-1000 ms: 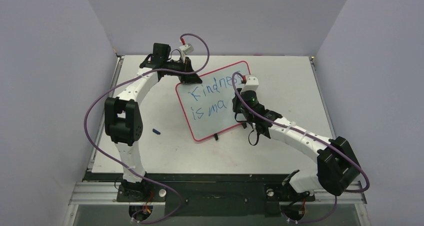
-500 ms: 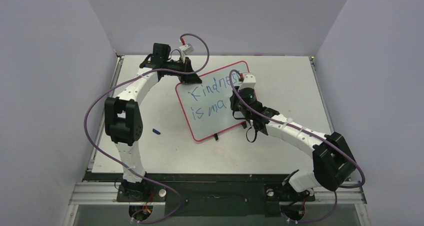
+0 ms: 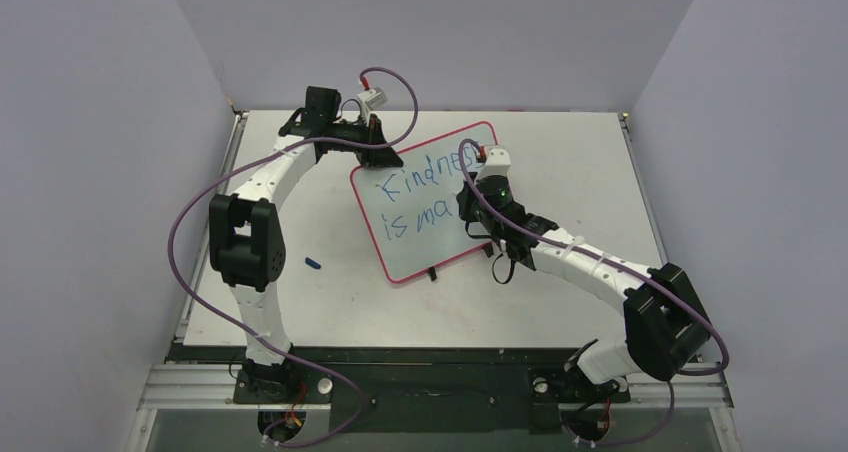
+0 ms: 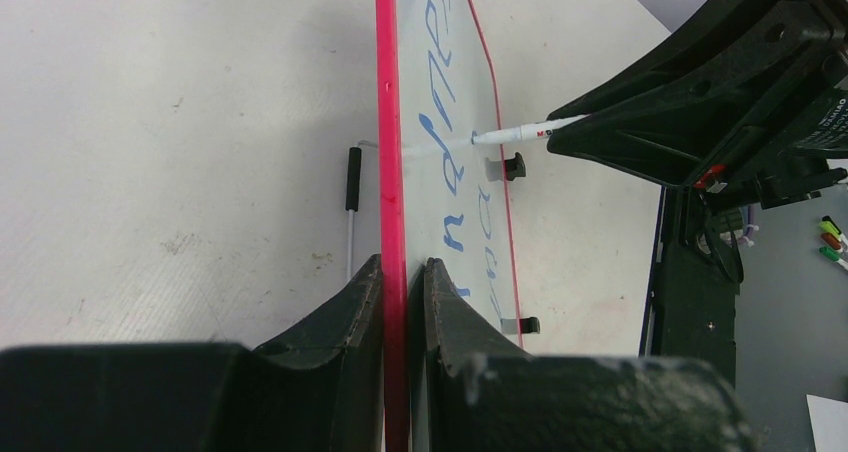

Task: Write a sentence on the whiteboard

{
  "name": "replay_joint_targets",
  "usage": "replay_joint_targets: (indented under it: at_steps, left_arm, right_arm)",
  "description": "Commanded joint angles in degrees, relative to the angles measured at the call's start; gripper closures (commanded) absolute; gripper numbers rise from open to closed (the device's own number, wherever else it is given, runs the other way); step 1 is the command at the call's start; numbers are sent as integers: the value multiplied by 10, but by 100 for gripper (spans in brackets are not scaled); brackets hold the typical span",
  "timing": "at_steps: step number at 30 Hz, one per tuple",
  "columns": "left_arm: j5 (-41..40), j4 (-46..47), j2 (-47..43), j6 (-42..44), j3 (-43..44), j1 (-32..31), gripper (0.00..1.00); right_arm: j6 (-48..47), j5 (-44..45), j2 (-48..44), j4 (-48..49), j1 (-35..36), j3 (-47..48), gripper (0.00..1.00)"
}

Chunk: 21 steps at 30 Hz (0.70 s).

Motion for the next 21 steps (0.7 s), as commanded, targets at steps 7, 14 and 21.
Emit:
replay_joint_targets:
  at_steps: [7,14,21]
  left_arm:
    - [11,22,-6,44,1,-11,100]
    - [10,21,-6,45,1,-11,100]
    - [10,21,-6,46,0,-11,100]
  right_arm:
    - [17,-19,-12,19,9,-54,100]
    - [13,-7,-28,9,9,-71,100]
    - [4,25,-31,-16,-1,-50,100]
